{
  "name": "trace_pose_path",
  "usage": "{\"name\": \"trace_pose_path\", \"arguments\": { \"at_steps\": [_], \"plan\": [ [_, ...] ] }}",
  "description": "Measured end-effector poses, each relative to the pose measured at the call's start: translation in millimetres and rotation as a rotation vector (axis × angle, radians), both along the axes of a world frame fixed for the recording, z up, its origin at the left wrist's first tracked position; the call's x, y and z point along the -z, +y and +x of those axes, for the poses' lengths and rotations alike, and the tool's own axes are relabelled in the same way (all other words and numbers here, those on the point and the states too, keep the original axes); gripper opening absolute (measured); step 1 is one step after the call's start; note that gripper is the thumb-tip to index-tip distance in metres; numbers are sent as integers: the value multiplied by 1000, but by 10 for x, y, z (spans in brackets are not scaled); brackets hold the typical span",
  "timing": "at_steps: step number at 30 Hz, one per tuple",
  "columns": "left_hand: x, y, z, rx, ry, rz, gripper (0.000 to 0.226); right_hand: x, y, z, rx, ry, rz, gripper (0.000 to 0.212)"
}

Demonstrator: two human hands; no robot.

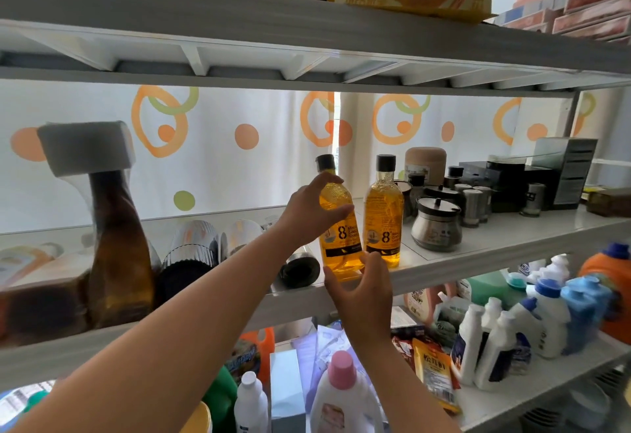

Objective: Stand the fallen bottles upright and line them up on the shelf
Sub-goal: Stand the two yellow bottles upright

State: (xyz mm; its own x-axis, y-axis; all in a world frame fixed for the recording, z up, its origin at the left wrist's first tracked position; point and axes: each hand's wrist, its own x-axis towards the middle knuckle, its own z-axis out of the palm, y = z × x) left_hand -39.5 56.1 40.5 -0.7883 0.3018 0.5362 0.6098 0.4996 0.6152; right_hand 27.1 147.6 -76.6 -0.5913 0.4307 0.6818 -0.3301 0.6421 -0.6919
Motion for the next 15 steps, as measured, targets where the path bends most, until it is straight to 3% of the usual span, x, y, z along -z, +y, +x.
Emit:
{"name": "trace_pose_path", "arguments": {
  "at_steps": [15],
  "plan": [
    [97,-12,64,-11,86,-16,50,-31,41,40,-27,-76,-15,54]
  ]
}}
